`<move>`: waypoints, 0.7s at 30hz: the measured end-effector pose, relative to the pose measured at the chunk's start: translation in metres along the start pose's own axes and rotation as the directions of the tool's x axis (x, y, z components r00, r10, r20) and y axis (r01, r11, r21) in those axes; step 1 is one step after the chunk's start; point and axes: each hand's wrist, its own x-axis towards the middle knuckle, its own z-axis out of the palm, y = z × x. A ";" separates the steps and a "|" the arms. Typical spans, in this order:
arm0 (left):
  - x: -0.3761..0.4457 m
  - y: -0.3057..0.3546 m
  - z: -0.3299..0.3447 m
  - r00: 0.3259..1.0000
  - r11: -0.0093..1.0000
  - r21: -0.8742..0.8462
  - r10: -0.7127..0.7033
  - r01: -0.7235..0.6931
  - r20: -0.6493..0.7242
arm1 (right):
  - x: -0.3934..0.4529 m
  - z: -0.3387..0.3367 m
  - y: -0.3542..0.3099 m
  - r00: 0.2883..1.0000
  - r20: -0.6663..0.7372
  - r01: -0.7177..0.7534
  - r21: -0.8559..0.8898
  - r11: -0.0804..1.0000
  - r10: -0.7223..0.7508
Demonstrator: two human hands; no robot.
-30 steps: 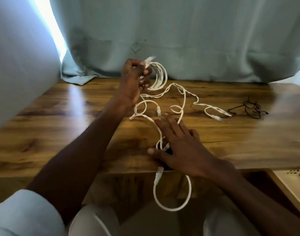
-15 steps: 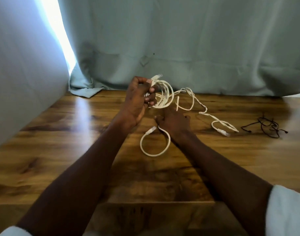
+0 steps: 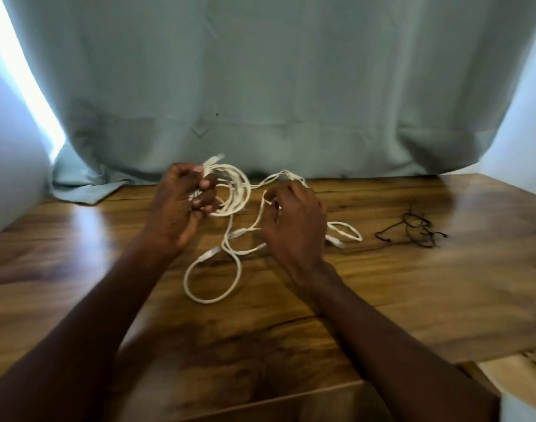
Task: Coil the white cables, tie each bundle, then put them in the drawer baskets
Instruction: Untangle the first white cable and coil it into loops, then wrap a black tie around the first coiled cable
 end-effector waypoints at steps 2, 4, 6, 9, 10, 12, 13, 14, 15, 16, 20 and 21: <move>-0.002 -0.003 0.003 1.000 0.999 0.029 -0.017 0.017 0.026 | -0.002 -0.012 0.019 0.996 0.049 -0.071 -0.141 0.988 0.079; -0.006 -0.006 0.009 0.999 0.996 0.079 -0.032 0.029 0.043 | -0.009 -0.013 0.041 0.916 0.278 -0.218 -0.261 0.940 0.290; -0.010 -0.011 0.020 0.998 0.992 0.117 -0.051 0.045 0.048 | -0.016 -0.007 0.057 0.778 0.468 -0.301 -0.309 0.902 0.420; -0.015 -0.021 0.042 0.995 0.990 0.130 -0.068 0.059 0.070 | -0.024 0.003 0.056 0.760 0.579 -0.143 -0.294 0.945 0.295; -0.016 -0.026 0.052 0.995 0.988 0.143 -0.066 0.056 0.070 | -0.026 0.004 0.052 0.780 0.581 -0.088 -0.269 0.959 0.234; -0.012 -0.036 0.076 0.997 0.984 0.173 -0.050 0.038 0.065 | -0.028 0.002 0.047 0.811 0.561 -0.064 -0.197 0.978 0.166; -0.009 -0.040 0.090 0.997 0.983 0.183 -0.038 0.026 0.066 | -0.028 0.000 0.045 0.831 0.534 -0.086 -0.152 0.985 0.155; -0.005 -0.046 0.104 0.997 0.983 0.182 -0.025 0.012 0.066 | -0.027 -0.005 0.044 0.865 0.473 -0.128 -0.112 0.985 0.166; 0.000 -0.052 0.119 0.998 0.985 0.174 -0.009 -0.002 0.064 | -0.025 -0.010 0.043 0.901 0.382 -0.191 -0.077 0.979 0.206; 0.006 -0.059 0.134 0.998 0.986 0.163 0.004 -0.014 0.060 | -0.020 -0.019 0.044 0.921 0.281 -0.269 -0.038 0.962 0.269; 0.033 -0.091 0.187 0.999 0.994 0.101 0.039 -0.038 -0.014 | -0.005 -0.055 0.075 0.811 -0.035 -0.574 0.136 0.807 0.583; 0.039 -0.100 0.195 0.998 0.996 0.079 0.043 -0.039 -0.048 | -0.001 -0.064 0.089 0.766 -0.100 -0.617 0.159 0.770 0.635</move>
